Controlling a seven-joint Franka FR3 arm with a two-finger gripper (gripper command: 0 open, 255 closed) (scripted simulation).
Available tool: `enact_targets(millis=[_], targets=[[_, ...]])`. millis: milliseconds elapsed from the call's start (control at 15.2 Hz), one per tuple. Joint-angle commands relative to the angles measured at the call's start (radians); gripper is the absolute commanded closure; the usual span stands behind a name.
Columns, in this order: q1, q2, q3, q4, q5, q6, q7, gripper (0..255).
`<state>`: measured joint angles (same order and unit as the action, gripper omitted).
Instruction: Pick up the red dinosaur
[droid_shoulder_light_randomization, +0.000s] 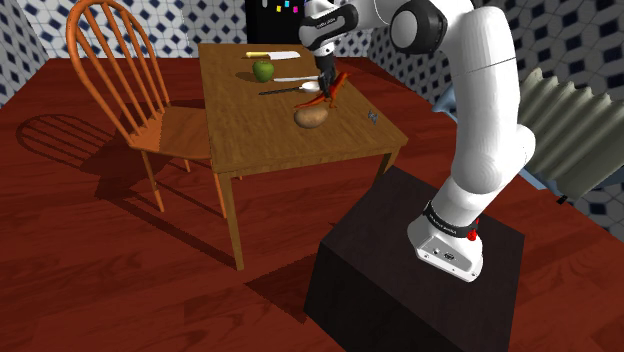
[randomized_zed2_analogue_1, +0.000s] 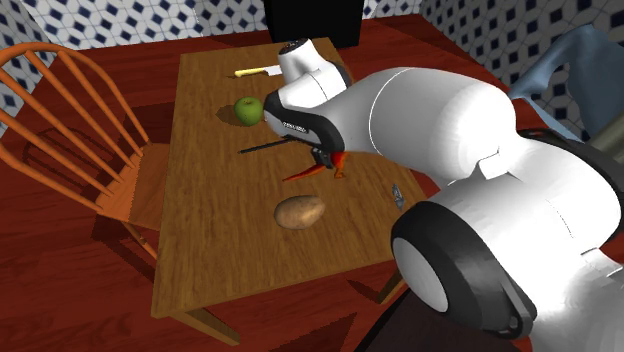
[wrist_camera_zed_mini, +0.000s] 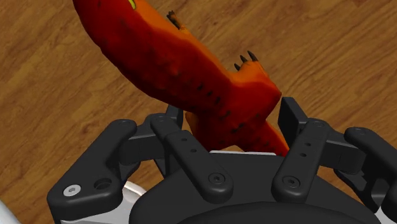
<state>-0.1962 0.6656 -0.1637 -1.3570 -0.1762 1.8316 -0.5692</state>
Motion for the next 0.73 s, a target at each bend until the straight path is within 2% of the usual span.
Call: enact_targets(millis=[0,660], targets=[[0.001,-0.009,-0.001,0.01,0.0,-0.018,-0.003,255],[0.002,-0.043,-0.004,0.088,0.0,-0.128,-0.026,255]])
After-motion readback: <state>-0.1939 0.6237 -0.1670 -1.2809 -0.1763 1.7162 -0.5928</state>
